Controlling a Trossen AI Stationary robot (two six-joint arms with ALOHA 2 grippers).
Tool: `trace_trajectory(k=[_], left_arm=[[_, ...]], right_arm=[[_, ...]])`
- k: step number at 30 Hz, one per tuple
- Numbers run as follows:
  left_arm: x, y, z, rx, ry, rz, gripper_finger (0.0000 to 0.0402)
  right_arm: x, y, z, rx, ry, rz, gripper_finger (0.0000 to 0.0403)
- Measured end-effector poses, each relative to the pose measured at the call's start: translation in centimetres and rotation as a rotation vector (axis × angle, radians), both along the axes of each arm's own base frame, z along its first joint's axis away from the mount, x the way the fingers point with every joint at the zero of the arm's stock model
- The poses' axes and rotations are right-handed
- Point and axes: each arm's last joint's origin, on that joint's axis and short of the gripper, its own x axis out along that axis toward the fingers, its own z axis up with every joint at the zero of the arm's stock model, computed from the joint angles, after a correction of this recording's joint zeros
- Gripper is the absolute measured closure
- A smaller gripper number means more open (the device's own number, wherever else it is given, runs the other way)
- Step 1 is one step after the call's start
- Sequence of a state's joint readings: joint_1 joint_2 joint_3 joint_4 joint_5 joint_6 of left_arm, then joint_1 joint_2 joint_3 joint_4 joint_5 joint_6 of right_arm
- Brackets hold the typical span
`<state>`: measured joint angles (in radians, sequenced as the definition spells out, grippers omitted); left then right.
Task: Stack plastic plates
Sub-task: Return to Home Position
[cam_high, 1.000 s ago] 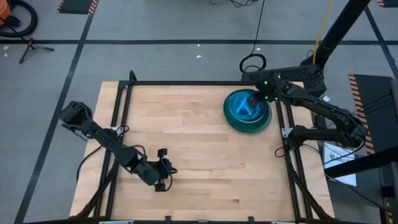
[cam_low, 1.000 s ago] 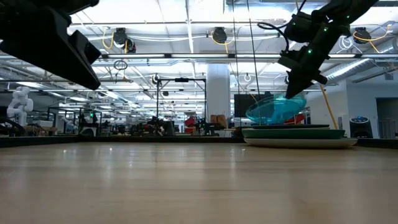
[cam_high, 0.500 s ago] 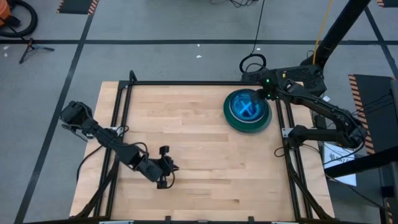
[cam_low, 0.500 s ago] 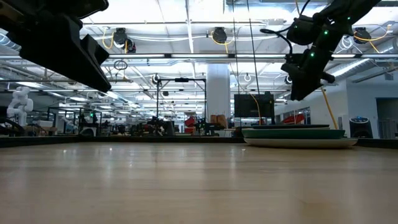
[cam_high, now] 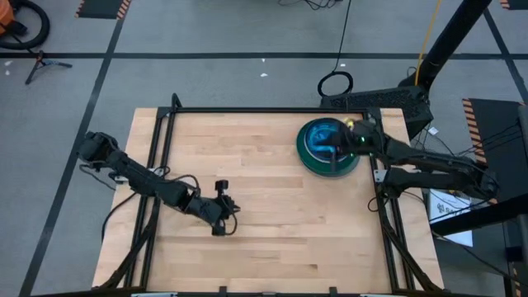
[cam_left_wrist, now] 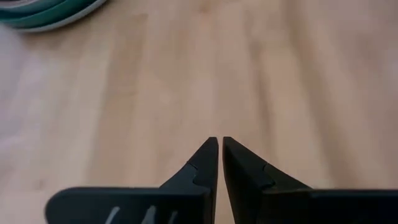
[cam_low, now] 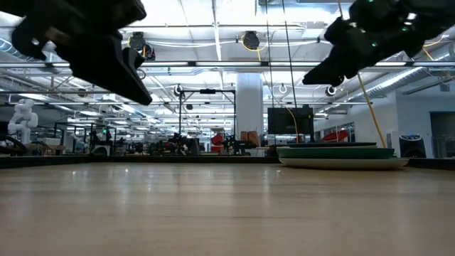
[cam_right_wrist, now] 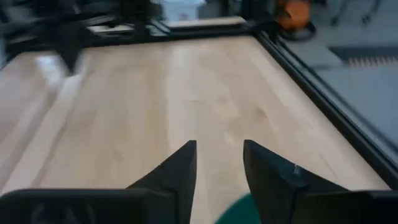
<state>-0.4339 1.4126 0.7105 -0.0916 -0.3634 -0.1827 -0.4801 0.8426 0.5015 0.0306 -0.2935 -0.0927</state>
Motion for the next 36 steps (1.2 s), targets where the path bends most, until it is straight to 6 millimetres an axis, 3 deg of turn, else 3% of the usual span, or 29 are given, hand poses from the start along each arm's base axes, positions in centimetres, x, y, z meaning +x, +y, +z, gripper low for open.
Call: trace_trajectory(k=[8,14,17,26,36], left_arm=[[-1.0,5.2,1.9,0.140,0.071,0.064,0.0371],[-2.4,7.7,4.2,0.123,-0.028,0.049,0.0371],[-3.8,8.6,4.2,0.096,-0.103,0.064,0.0371],[-8.4,10.1,2.9,0.029,-0.278,0.138,0.0371],[-12.6,10.4,4.2,0.044,-0.459,0.126,0.0371]], right_arm=[[-2.0,2.9,-3.2,-0.106,-0.121,0.121,0.0294],[-3.3,3.9,-3.6,-0.139,-0.200,0.152,0.0303],[-3.8,4.3,-3.5,-0.156,-0.213,0.168,0.0305],[-5.0,5.2,-3.3,-0.188,-0.221,0.211,0.0305],[-6.0,5.5,-2.8,-0.195,-0.272,0.214,0.0305]])
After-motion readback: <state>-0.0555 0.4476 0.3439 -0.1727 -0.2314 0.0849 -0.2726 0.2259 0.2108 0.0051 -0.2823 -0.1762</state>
